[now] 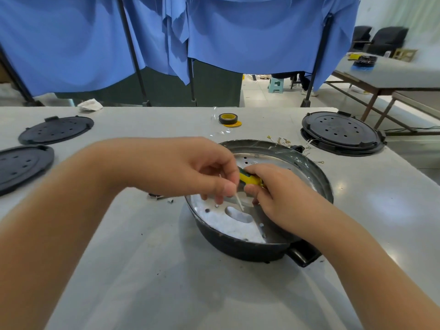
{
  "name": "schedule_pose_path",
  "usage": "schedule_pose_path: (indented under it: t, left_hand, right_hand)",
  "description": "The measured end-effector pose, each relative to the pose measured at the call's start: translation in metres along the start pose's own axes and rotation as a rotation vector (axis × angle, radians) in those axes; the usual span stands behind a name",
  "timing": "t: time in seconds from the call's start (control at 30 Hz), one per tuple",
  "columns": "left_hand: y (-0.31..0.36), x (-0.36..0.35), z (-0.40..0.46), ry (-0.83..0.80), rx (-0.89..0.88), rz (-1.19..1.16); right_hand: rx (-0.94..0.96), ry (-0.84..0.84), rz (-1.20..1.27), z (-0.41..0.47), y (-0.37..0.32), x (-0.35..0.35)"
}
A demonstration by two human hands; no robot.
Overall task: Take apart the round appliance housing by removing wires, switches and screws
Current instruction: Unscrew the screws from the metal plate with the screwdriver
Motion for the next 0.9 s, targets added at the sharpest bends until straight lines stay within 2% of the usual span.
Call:
schedule_pose_path:
  t: [0.23,0.4,0.5,0.73,0.9]
  left_hand:
    - [-0.074,0.01,-0.058,0.189,0.001,-0.324]
    - [-0.135,0.003,-0.074,0.325,0.173,-0.46]
    - [-0.158,-0.013,-0.065,0.337,0.28,-0.49]
    - [-0.181,-0.018,-0.052,0.455,0.425,-0.36]
    - [-0.182,-0.011,-0.055,0.571,0.465,-0.123]
  right_hand:
    - [0.0,0.026,0.024,0.0,0.002,0.002]
    - [0.01,0.033,0.028,0.0,0.0,0.003]
    - [0.01,0.043,0.052,-0.001,0.001,0.004]
    - [0.044,0.07,0.027,0.0,0.002,0.005]
    - [0.061,0.081,0.025,0.0,0.002,0.005]
Point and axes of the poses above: each hand's wrist, its own z-axis towards the middle knuckle, its own x-axis out of the back of the hand, y = z × x, the point moved 10 cm from there along z, towards the middle knuckle, and after that the axes turned 6 degrees about z, right-handed, at the moved point
